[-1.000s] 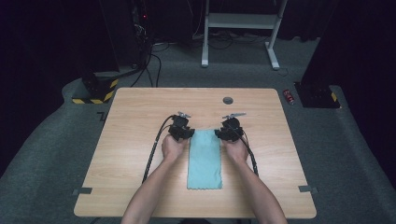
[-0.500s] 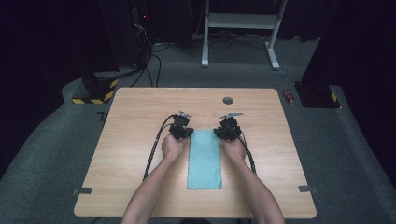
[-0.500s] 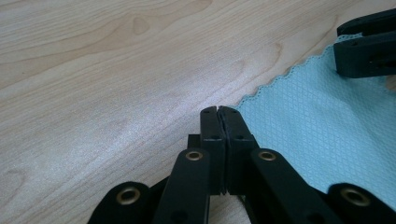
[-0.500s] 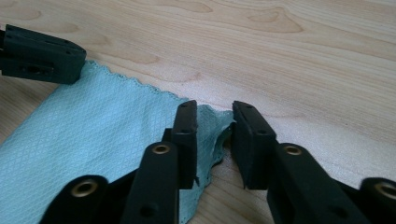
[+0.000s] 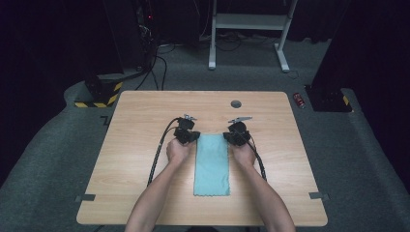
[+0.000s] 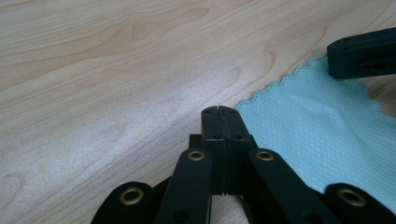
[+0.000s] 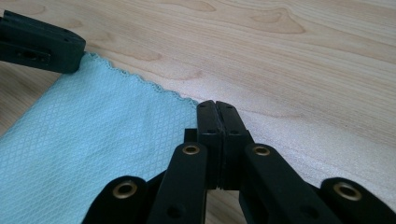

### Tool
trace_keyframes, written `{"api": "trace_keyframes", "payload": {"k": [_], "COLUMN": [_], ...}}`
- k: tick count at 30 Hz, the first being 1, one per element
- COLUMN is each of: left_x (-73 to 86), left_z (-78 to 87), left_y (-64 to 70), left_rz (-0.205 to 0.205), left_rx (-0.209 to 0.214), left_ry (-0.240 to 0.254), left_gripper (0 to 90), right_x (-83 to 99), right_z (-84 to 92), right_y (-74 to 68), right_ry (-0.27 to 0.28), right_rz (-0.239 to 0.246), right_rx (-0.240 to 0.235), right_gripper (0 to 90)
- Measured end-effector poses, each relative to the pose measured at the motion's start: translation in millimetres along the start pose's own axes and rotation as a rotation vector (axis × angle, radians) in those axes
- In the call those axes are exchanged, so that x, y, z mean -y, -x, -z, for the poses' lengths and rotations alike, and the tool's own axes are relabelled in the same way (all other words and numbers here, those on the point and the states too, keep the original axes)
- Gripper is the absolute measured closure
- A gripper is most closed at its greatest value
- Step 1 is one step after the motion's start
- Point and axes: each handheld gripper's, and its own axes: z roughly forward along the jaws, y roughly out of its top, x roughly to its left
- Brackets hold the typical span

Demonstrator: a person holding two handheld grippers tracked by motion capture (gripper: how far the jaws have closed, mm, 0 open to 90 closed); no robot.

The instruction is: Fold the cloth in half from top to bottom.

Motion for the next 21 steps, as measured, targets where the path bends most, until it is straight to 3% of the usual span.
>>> {"api": "trace_keyframes", "payload": {"k": [11, 21], "left_x": [-4.0, -14.6], "left_z": [13.4, 39.8], "left_y": [0.1, 7.4], "left_rz": [0.004, -0.014], "left_rx": [0.023, 0.037], "left_ry": [0.04, 0.094], "left_gripper": [90.0, 90.0], "right_x": [-5.1, -12.0], "right_z": [15.5, 43.7], "right_y": [-4.0, -9.5], "right_ry": [0.041, 0.083], "right_rz": [0.024, 0.039], "right_rx": [-0.016, -0.027], "right_gripper": [90.0, 90.0]}}
